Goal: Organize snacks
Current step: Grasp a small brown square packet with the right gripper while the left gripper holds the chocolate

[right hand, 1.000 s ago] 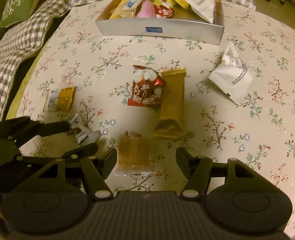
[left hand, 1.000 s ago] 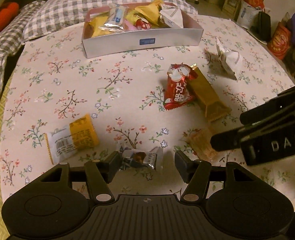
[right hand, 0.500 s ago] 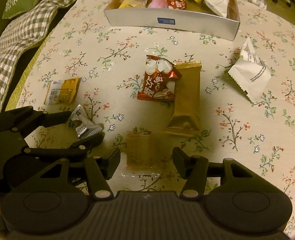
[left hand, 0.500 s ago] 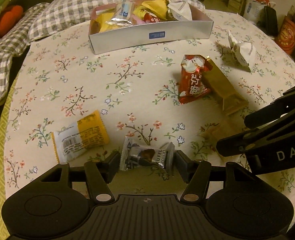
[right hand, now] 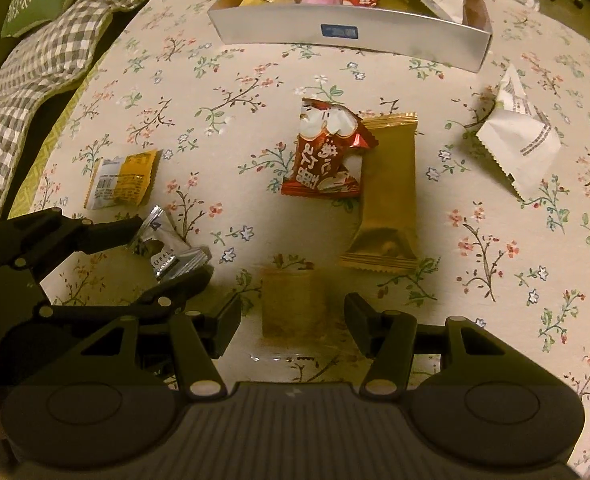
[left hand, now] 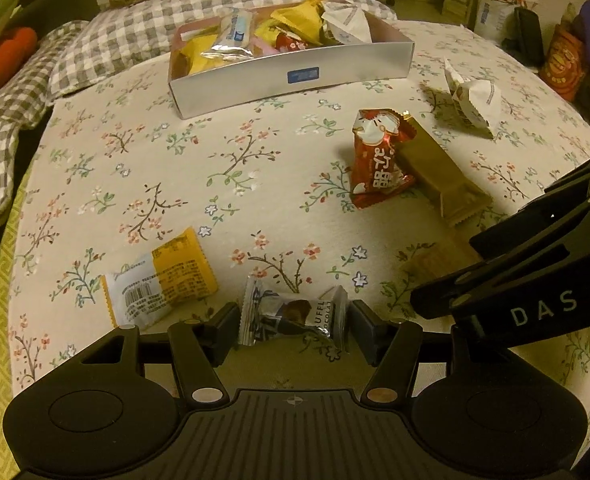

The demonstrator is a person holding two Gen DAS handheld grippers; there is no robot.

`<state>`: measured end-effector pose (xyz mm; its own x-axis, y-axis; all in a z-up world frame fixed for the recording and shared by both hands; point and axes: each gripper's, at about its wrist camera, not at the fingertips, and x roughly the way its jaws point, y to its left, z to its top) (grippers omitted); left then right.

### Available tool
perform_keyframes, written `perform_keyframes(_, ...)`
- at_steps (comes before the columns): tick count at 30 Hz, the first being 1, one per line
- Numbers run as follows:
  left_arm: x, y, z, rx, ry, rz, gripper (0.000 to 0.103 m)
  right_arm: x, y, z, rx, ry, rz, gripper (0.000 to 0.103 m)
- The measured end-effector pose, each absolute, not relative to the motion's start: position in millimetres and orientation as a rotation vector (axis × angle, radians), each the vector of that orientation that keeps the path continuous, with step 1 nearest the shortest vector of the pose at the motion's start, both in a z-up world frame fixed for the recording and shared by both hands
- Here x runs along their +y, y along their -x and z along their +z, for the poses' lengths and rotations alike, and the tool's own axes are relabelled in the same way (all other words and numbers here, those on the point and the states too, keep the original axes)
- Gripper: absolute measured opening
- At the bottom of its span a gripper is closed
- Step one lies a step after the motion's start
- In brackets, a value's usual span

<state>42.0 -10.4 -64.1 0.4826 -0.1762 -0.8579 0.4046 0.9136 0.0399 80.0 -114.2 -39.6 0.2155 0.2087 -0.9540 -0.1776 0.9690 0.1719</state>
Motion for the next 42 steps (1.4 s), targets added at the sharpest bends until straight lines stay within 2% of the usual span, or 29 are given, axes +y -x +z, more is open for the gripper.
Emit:
perform_keyframes(6, -10, -42, -64, 1.002, -0.253, -0.369, 0.058, -116, -81, -42, 1.331, -0.036, 0.278, 0.051)
perform_keyframes(10, -10, -41, -64, 0.996, -0.256, -0.382, 0.054, -114, -82, -44, 1.329, -0.021, 0.260, 0.032)
perform_keyframes(14, -12, -39, -64, 0.985, -0.270, -0.401, 0.047, -112, -81, -44, 1.323, -0.003, 0.260, 0.032)
perform_keyframes(16, -13, -37, -64, 0.979, -0.276, -0.414, 0.040, -111, -81, -45, 1.324, 0.002, 0.261, 0.032)
perform_keyframes(19, -14, -37, -63, 0.973, -0.290, -0.423, 0.037, -111, -81, -45, 1.322, 0.009, 0.262, 0.032)
perform_keyframes(28, -13, -35, -62, 0.963, -0.304, -0.439, 0.033, -111, -83, -46, 1.326, 0.005, 0.266, 0.032)
perform_keyframes(42, -8, -36, -53, 0.939, -0.275, -0.424, 0.032, -109, -82, -43, 1.317, 0.018, 0.254, 0.032)
